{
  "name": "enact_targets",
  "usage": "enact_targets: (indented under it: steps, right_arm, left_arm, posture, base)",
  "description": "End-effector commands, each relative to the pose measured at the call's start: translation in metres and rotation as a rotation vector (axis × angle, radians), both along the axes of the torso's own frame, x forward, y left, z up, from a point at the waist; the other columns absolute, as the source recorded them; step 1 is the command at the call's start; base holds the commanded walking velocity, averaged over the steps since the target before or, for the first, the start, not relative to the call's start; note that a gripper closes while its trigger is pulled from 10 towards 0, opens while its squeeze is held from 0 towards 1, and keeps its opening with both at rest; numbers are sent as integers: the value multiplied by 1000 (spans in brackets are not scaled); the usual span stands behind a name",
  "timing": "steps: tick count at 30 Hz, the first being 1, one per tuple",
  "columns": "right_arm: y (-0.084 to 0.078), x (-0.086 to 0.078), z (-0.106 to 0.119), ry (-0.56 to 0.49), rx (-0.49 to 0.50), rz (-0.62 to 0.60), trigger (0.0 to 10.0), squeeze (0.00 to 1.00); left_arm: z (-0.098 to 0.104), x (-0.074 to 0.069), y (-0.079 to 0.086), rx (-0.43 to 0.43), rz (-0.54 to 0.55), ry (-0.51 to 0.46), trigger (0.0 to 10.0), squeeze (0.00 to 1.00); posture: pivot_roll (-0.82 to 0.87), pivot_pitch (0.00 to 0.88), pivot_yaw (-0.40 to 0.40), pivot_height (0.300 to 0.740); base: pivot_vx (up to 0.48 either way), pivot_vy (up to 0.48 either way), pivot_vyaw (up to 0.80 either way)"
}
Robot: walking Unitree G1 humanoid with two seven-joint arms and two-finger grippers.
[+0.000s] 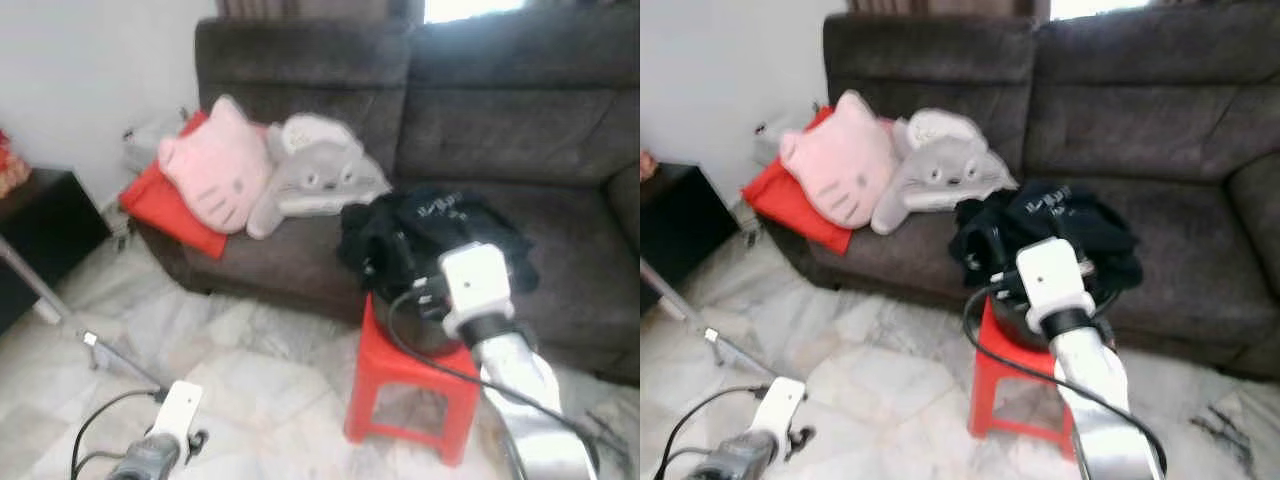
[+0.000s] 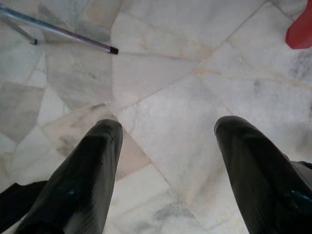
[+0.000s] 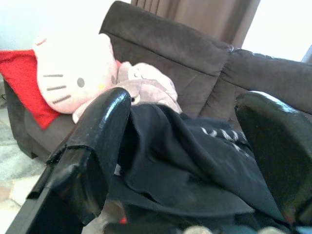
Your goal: Hang hanger
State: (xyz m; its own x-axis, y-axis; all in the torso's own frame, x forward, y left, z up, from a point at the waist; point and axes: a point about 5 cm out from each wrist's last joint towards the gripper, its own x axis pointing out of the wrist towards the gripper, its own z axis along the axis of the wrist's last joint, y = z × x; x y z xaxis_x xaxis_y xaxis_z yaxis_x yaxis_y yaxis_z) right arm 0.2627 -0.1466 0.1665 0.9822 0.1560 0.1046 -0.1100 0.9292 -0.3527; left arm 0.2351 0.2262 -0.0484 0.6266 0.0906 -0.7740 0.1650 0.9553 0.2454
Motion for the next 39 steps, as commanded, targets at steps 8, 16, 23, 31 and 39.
enact_targets:
  steps: [8, 16, 23, 31, 39]
  right_arm:
    - [-21, 10, 2, 13, -42, -112, 10000, 0]
    - [-39, 22, -15, 134, -290, -162, 10000, 0]
    - [-38, 37, -14, 171, -295, -58, 10000, 0]
    - [-25, 52, -16, 209, -249, 86, 10000, 0]
    - [-12, 59, -14, 203, -223, 187, 10000, 0]
  left_arm:
    - [7, 9, 1, -3, -6, -35, 10000, 0]
    - [7, 10, 0, -4, -11, -31, 10000, 0]
    - [8, 11, 1, -6, -10, -30, 10000, 0]
    - [9, 12, 1, -5, -8, -32, 10000, 0]
    - [9, 12, 1, -4, -7, -33, 10000, 0]
  posture:
    - [-215, 4, 80, 740]
    - [-219, 12, 89, 740]
    - [-222, 18, 95, 740]
    - [-212, 21, 100, 740]
    - [-204, 24, 103, 740]
  base:
    - [0, 0, 0]
    - [0, 0, 0]
    - [0, 0, 0]
    - [0, 0, 0]
    - [0, 0, 0]
